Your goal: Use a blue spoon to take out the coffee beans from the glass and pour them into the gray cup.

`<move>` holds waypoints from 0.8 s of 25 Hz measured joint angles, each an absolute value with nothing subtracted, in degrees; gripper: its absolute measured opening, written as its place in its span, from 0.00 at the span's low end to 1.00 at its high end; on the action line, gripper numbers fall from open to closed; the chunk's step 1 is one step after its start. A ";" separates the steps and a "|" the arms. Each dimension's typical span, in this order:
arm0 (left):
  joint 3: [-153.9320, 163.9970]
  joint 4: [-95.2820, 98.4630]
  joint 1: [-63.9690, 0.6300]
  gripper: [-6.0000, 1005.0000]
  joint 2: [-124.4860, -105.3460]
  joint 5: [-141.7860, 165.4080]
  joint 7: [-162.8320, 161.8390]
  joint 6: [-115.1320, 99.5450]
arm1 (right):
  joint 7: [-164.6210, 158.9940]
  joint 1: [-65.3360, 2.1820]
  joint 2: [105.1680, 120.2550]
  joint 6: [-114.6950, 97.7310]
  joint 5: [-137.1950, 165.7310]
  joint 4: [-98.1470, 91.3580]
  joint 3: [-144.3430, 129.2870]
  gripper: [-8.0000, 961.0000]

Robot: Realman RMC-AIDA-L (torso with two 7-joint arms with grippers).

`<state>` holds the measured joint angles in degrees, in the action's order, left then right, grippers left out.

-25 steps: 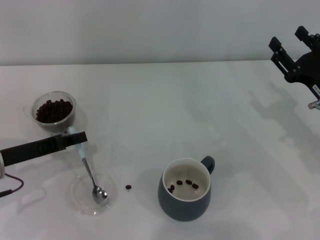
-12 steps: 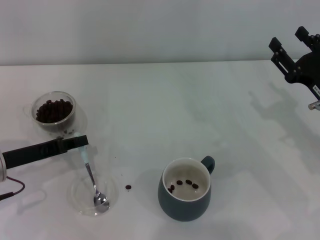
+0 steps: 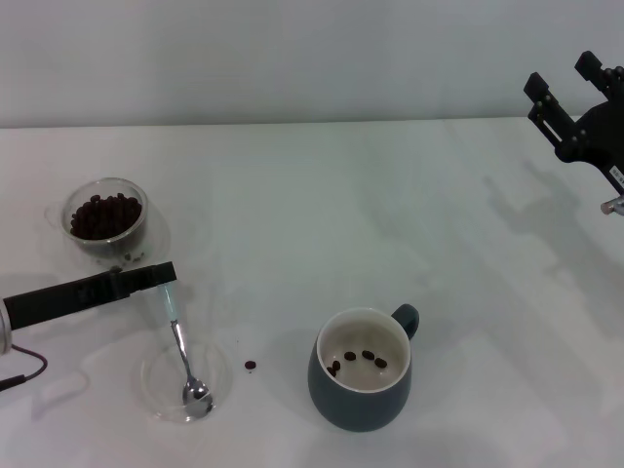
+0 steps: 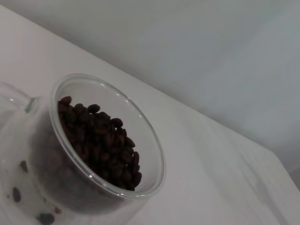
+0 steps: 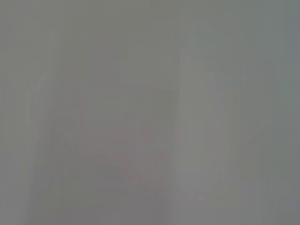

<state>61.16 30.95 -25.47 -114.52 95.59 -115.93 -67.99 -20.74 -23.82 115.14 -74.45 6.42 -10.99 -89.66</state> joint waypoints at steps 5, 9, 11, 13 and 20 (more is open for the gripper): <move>60.99 30.84 -25.20 0.40 -114.52 95.58 -115.99 -67.87 | -20.76 -23.81 115.14 -74.57 6.45 -11.06 -89.74 0.73; 60.93 30.93 -24.84 0.46 -114.52 95.16 -115.99 -68.02 | -20.79 -23.80 115.14 -74.63 6.50 -11.08 -89.74 0.73; 60.79 31.71 -24.08 0.46 -114.53 94.67 -115.32 -68.34 | -20.77 -23.76 115.13 -74.64 6.51 -11.07 -89.70 0.73; 60.55 32.32 -23.30 0.46 -114.65 94.05 -114.48 -68.59 | -20.77 -23.68 115.10 -74.86 6.50 -11.06 -89.64 0.73; 57.22 35.71 -18.98 0.46 -115.76 90.25 -107.11 -72.95 | -20.85 -22.18 114.89 -79.27 6.60 -11.20 -89.59 0.73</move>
<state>57.22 35.71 -18.98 -115.76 90.25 -107.11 -72.95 -20.85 -22.18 114.89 -79.27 6.60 -11.20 -89.59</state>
